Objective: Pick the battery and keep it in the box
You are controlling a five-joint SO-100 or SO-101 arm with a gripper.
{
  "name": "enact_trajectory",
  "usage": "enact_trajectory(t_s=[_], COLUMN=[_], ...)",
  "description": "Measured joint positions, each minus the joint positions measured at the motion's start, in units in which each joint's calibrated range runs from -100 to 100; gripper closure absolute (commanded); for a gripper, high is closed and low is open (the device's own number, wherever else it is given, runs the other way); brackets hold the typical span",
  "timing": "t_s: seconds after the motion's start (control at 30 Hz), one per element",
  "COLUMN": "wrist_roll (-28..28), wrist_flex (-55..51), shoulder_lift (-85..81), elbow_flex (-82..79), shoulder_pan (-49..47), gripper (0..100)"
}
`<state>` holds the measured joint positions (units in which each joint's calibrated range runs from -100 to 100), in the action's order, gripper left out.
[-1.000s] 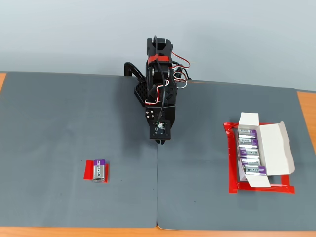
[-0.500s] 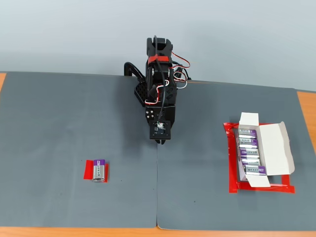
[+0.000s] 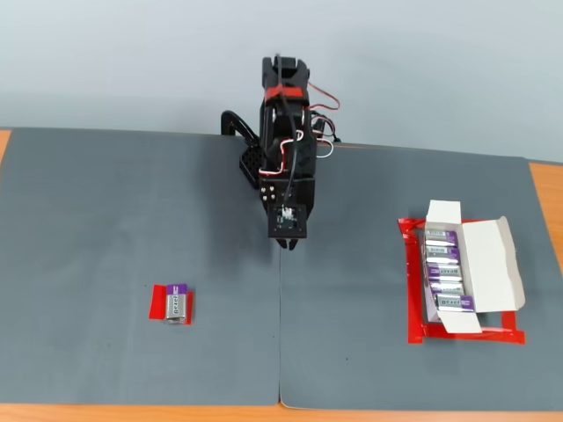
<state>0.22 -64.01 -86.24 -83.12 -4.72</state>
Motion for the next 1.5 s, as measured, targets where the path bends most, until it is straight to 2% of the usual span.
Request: enact_trajectory(t_s=[0.2,0.4,0.63,0.9,1.23,1.5], wrist_roll=[0.0,-0.1,-4.8,-6.8,-6.9,-6.9], wrist_flex=[0.0,0.0,0.0,0.0,0.0,0.0], shoulder_lift=[13.3,24.0,35.3,47.7,59.9,62.6], elbow_flex=[12.9,24.4,35.3,45.4,53.9,54.4], shoulder_pan=[1.0,6.2,11.4,17.8,18.9,18.7], gripper=[98,98,98,98,98,98])
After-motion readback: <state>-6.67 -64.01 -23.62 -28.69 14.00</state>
